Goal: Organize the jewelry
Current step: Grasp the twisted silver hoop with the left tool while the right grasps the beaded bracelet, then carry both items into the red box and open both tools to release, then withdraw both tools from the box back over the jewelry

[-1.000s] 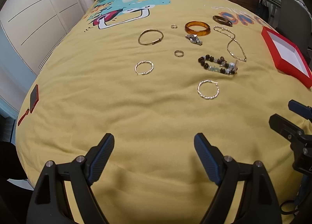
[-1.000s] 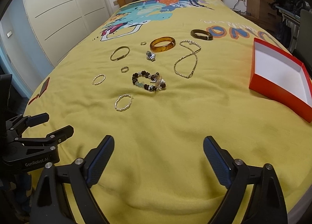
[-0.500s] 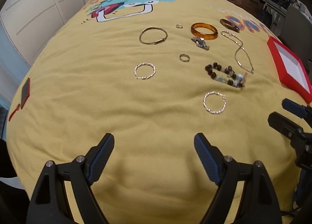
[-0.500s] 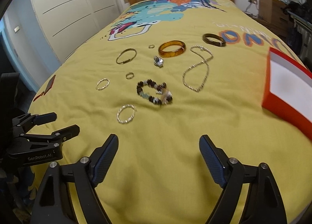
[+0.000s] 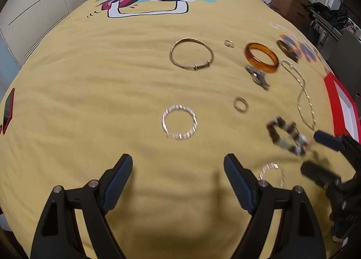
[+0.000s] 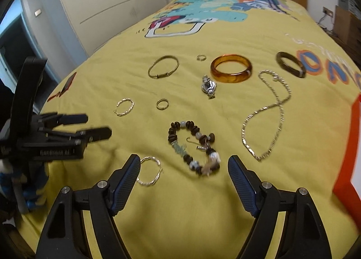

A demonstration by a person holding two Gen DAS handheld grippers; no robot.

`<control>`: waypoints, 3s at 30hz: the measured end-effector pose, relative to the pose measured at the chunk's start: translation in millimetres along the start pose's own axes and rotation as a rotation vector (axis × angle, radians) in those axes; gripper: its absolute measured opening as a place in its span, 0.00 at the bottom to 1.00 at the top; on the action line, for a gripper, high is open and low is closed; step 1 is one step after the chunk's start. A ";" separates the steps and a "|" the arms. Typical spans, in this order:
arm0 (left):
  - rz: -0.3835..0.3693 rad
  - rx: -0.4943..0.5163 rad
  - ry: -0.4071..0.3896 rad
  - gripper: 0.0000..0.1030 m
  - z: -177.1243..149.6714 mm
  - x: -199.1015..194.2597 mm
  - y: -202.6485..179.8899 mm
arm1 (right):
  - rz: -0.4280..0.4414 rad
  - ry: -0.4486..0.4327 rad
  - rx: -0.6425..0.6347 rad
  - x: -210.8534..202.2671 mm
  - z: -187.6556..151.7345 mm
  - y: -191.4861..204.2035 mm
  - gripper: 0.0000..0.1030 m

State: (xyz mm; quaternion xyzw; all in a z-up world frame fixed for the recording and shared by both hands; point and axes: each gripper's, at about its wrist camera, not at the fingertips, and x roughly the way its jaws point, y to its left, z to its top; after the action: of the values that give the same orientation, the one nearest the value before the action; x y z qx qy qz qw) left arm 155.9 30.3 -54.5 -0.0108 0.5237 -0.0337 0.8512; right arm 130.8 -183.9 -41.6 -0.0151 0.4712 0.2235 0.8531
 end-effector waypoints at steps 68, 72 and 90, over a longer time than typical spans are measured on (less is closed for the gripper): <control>-0.174 0.758 0.180 0.37 20.9 35.9 -429.5 | -0.354 -0.052 0.487 -137.1 -110.3 -288.0 0.16; -0.157 0.765 0.181 0.38 18.3 32.4 -431.5 | -0.356 -0.068 0.483 -142.1 -109.9 -283.8 0.37; -0.086 0.796 0.076 0.38 19.7 -22.6 -426.7 | -0.362 -0.153 0.520 -179.9 -121.1 -263.4 0.38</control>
State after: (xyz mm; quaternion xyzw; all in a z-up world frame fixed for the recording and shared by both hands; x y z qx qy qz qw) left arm 143.8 -394.1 -2.6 0.2989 0.4999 -0.2699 0.7668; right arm 56.5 -515.5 -11.7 0.1368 0.4366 -0.0594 0.8872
